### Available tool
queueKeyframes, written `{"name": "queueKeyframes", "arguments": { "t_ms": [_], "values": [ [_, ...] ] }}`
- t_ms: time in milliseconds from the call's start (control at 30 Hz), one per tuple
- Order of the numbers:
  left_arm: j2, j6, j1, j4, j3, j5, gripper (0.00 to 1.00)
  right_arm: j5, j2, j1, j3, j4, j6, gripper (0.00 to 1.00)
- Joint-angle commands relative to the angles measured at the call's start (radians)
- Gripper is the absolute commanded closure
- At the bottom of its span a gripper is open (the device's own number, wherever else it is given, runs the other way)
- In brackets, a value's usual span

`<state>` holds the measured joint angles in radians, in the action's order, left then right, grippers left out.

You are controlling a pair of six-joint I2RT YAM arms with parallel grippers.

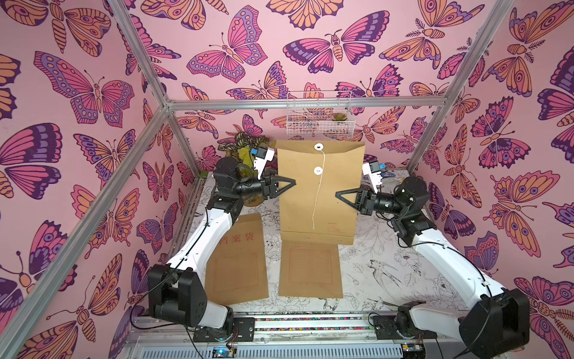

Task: Close the mouth of the file bag
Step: Pick up the file bag from the file bag.

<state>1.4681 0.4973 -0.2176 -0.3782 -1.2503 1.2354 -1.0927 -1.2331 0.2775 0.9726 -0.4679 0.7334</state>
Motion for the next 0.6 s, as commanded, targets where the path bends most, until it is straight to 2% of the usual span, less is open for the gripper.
{"name": "queueKeyframes", "arguments": {
  "t_ms": [0,133,267,367,500,567],
  "values": [
    [0.029,0.066,-0.023,-0.084,0.003,0.013,0.6,0.011,-0.008,0.005,0.001,-0.036,0.011,1.0],
    [0.052,0.088,-0.044,-0.109,0.0,0.014,0.7,0.017,-0.013,0.004,0.006,-0.019,0.0,1.0],
    [0.064,0.148,-0.039,-0.19,0.01,0.006,0.88,0.033,-0.016,0.002,0.014,0.034,-0.026,1.0],
    [0.072,0.205,-0.039,-0.254,0.014,0.001,0.99,0.068,-0.018,-0.006,0.016,0.098,-0.048,0.87],
    [0.061,0.251,-0.036,-0.268,0.019,-0.036,1.0,0.122,-0.021,-0.025,0.001,0.158,-0.034,0.56],
    [0.04,0.242,-0.034,-0.245,0.031,-0.061,1.0,0.162,-0.009,-0.048,-0.018,0.204,-0.019,0.46]
  ]
}}
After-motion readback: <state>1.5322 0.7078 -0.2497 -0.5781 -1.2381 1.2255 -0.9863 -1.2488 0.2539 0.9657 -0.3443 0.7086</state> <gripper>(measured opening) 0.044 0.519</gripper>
